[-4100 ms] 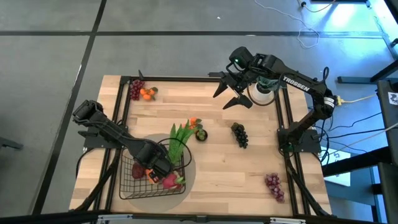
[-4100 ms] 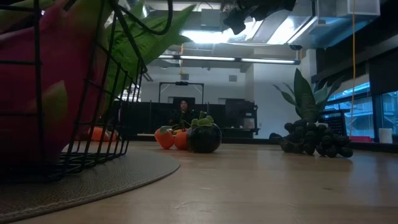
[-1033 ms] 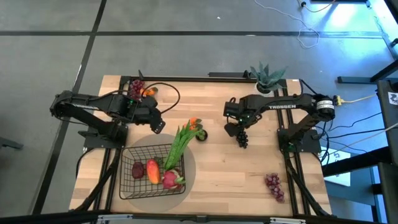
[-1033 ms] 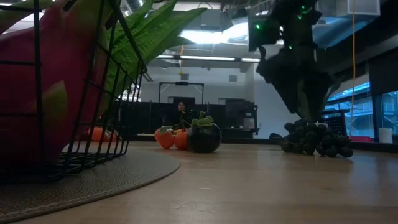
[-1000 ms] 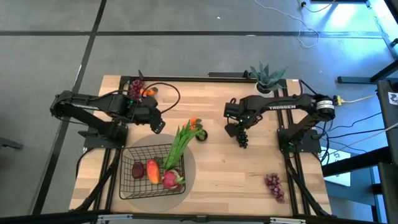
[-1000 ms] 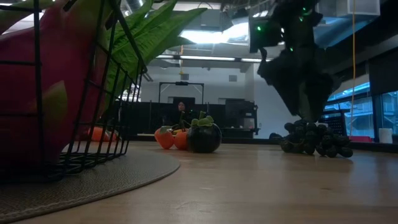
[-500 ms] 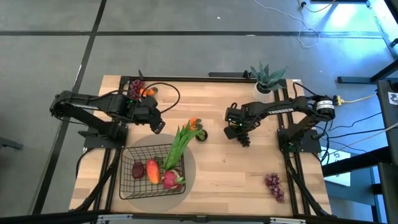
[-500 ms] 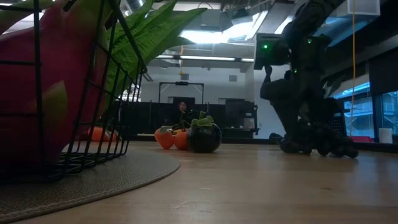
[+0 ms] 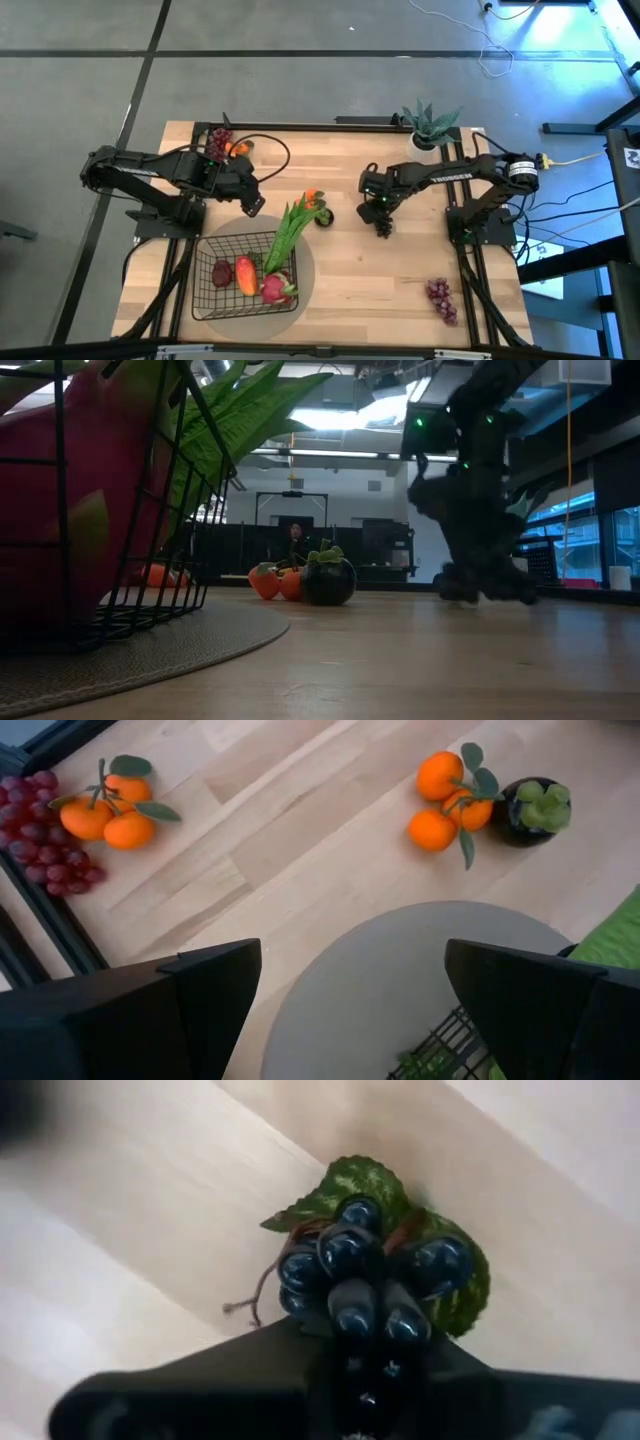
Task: Build produce basket
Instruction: Put the black grapes into the black wire basket
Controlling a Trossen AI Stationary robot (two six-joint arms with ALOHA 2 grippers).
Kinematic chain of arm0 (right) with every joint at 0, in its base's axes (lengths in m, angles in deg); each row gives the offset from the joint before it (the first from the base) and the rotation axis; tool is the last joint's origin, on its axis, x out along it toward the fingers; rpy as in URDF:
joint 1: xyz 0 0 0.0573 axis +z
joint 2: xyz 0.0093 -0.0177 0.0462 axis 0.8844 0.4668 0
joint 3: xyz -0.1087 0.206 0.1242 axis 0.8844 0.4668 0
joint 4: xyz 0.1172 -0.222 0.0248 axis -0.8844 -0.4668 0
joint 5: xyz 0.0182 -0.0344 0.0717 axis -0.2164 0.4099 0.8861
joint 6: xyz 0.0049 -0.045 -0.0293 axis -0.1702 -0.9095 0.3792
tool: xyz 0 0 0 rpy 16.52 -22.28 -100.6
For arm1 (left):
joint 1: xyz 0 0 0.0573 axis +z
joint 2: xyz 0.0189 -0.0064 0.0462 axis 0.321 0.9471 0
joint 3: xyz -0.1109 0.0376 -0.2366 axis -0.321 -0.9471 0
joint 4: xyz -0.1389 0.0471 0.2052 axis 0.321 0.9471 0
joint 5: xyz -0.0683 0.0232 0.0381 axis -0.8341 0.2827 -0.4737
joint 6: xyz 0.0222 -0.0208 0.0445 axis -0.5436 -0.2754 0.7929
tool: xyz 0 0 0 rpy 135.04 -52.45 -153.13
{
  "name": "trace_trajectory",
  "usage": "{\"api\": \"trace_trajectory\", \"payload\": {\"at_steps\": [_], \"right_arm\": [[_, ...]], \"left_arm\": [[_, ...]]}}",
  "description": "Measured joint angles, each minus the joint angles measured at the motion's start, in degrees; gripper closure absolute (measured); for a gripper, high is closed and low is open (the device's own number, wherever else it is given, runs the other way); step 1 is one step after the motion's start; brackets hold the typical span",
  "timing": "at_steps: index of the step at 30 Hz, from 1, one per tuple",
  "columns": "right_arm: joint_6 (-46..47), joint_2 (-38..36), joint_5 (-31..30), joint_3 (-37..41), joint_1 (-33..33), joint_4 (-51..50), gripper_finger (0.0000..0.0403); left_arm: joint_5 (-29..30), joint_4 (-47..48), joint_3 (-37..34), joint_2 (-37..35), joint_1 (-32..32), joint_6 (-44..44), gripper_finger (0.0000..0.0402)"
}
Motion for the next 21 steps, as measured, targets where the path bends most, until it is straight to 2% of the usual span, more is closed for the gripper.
{"api": "trace_trajectory", "payload": {"at_steps": [6, 14, 21], "right_arm": [[-5.26, 0.0, -3.27, -9.19, 0.0, -4.7, 0.0375], [-12.24, 0.02, -12.87, -27.38, 0.0, -15.05, 0.0375], [-20.42, 0.02, -19.02, -41.0, -0.02, -13.53, 0.0375]], "left_arm": [[0.0, 0.15, 0.0, 0.0, -0.02, 0.89, 0.0097], [2.38, 0.15, 0.0, 0.0, -0.02, 1.01, 0.0097], [4.09, 0.01, -0.03, -1.65, -0.02, 1.02, 0.0097]]}}
